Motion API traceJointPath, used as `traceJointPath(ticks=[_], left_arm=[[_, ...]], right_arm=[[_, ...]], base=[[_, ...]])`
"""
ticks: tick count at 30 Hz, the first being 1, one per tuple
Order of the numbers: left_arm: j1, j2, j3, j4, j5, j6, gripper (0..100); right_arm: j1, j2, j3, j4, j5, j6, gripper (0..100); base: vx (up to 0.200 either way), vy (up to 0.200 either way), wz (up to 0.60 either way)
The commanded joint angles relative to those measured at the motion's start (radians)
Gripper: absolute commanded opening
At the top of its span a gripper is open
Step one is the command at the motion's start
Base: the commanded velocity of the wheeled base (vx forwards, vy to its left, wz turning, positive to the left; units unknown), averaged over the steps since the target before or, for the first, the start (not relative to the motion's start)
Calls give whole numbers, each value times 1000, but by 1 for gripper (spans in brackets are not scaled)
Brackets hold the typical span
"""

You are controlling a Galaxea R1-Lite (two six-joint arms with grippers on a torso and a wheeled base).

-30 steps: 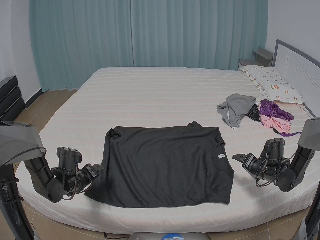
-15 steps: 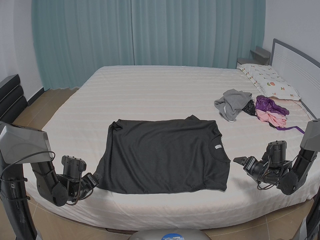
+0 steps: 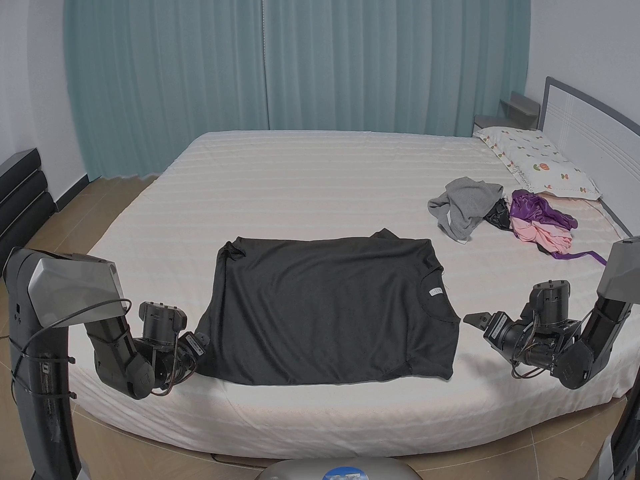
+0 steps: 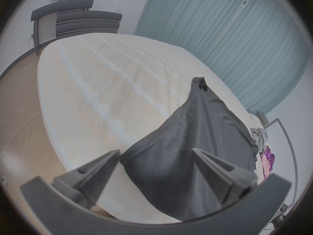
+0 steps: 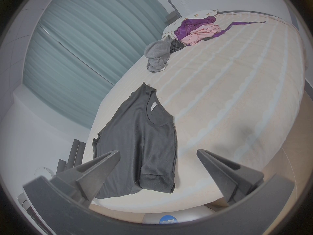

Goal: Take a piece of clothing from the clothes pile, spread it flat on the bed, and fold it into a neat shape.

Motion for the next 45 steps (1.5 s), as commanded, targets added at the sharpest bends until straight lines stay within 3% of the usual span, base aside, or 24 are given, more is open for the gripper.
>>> traceJointPath(ticks=[1, 6, 14, 36, 37, 45], left_arm=[[3, 24, -2, 0, 9, 0, 0], [21, 22, 31, -2, 32, -15, 0], [40, -54, 112, -2, 34, -44, 0], [52, -99, 176, -91, 49, -34, 0], [54, -99, 175, -91, 49, -34, 0], [63, -91, 163, -112, 49, -40, 0]], right_arm=[[1, 31, -2, -6, 1, -3, 100], [0, 58, -14, -28, 10, -6, 100], [0, 115, -42, -24, 100, -33, 100], [67, 247, -223, 130, 100, -90, 100], [67, 247, -231, 143, 99, -92, 0], [56, 235, -273, 149, 100, -85, 0]], base=[[0, 0, 0], [0, 0, 0], [0, 0, 0], [0, 0, 0], [0, 0, 0], [0, 0, 0]])
